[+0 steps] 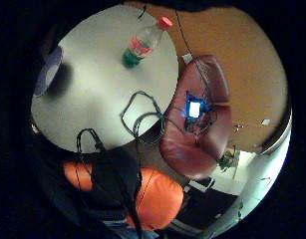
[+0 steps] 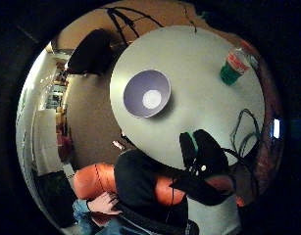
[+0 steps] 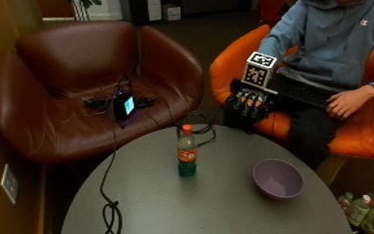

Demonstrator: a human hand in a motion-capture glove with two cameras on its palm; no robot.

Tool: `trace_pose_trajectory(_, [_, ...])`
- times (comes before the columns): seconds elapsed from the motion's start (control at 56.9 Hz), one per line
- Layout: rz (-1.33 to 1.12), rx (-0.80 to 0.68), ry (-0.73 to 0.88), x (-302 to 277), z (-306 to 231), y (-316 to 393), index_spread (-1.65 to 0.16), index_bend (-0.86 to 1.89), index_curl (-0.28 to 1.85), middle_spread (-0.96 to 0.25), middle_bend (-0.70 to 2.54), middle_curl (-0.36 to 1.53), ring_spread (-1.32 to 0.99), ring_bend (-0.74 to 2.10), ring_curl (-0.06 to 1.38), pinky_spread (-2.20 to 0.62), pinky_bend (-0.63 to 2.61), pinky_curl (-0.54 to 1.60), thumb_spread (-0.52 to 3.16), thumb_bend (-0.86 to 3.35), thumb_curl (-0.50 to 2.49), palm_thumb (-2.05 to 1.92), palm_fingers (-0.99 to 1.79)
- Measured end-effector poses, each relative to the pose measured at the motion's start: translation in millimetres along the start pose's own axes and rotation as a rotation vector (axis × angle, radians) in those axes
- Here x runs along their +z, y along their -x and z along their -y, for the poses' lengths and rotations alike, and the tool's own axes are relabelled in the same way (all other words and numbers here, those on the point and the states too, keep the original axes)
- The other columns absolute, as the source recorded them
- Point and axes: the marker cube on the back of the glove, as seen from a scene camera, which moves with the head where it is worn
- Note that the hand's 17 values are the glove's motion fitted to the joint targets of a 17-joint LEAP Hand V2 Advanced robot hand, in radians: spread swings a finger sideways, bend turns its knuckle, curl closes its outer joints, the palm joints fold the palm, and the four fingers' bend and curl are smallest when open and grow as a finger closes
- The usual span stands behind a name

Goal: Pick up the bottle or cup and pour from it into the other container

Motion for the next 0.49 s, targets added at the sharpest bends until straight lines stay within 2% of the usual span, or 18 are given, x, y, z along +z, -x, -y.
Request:
trace_pose_trajectory(0.193, [-0.028, -0.019, 0.014, -12.6, 7.5, 21.2, -0.34, 0.23, 0.2, -0.11, 0.21, 0.15, -0.03, 0.23, 0.12, 0.23, 0.25, 0.15, 0.79, 0.29, 0.19, 0.63, 0.28])
trace_pose_trajectory(0.492, [-0.02, -0.028, 0.013, -16.5, 16.9, 38.7, -0.38, 0.18, 0.28, -0.13, 0.18, 0.22, -0.04, 0.22, 0.17, 0.27, 0.22, 0.23, 0.98, 0.16, 0.26, 0.7, 0.25])
